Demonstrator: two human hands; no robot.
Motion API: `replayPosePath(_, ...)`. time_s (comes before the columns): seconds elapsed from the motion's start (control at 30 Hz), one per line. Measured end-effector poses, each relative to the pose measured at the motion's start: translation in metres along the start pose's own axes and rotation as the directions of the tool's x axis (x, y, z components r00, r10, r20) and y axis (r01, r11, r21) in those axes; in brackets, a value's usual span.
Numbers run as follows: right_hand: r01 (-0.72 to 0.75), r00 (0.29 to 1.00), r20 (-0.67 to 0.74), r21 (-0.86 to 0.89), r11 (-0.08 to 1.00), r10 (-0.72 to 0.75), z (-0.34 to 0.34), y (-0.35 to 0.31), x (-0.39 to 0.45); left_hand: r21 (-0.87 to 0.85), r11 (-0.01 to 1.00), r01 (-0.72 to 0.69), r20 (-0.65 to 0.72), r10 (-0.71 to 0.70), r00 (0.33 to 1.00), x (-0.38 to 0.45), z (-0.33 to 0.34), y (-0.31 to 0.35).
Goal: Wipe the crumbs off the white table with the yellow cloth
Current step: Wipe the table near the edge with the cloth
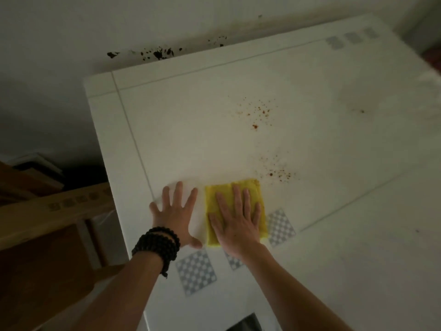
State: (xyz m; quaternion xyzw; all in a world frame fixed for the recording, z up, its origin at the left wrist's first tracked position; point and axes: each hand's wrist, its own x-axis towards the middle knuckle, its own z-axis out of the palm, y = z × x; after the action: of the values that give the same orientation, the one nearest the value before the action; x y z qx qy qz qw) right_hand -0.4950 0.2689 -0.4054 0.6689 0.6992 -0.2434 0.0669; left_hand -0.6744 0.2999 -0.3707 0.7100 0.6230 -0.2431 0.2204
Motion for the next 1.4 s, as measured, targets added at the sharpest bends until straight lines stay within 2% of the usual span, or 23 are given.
replayPosePath(0.17,-0.154,0.987,-0.03,0.052,0.987,0.156,0.019,0.025,-0.067,0.008,0.986,-0.164,-0.004,0.164,0.986,-0.005,0.007,0.027)
replayPosePath(0.27,-0.18,0.983,-0.03,0.055,0.982,0.182,0.02,0.03,-0.076,-0.024,0.978,-0.207,-0.034,0.207,0.978,0.0,-0.003,0.049)
replayPosePath(0.47,-0.213,0.975,-0.047,0.084,0.973,0.218,0.013,0.041,-0.056,-0.011,0.986,-0.169,-0.03,0.169,0.985,0.028,-0.036,0.065)
replayPosePath(0.63,-0.228,0.972,-0.033,0.108,0.968,0.233,-0.013,0.064,-0.013,-0.019,0.973,-0.229,-0.087,0.226,0.97,0.057,-0.055,0.079)
replayPosePath(0.83,-0.194,0.981,0.034,0.125,0.973,0.192,-0.057,0.083,0.055,0.007,0.997,-0.081,-0.015,0.081,0.997,0.091,-0.067,0.087)
replayPosePath(1.0,-0.081,0.997,0.019,0.091,0.993,0.079,-0.094,0.09,0.127,-0.002,1.0,-0.017,0.025,0.017,1.0,0.104,-0.064,0.096)
replayPosePath(1.13,-0.025,1.0,0.016,0.063,0.998,0.024,-0.073,0.089,0.098,0.019,1.0,0.024,0.103,-0.026,0.994,0.103,-0.066,0.097)
replayPosePath(1.23,-0.042,0.999,0.03,0.014,0.999,0.041,-0.06,0.096,0.079,0.024,0.999,0.024,0.09,-0.026,0.996,0.104,-0.069,0.102)
replayPosePath(1.4,-0.042,0.998,0.046,0.033,0.999,0.04,-0.084,0.095,0.123,-0.076,0.996,0.05,-0.011,-0.051,0.999,0.097,-0.066,0.107)
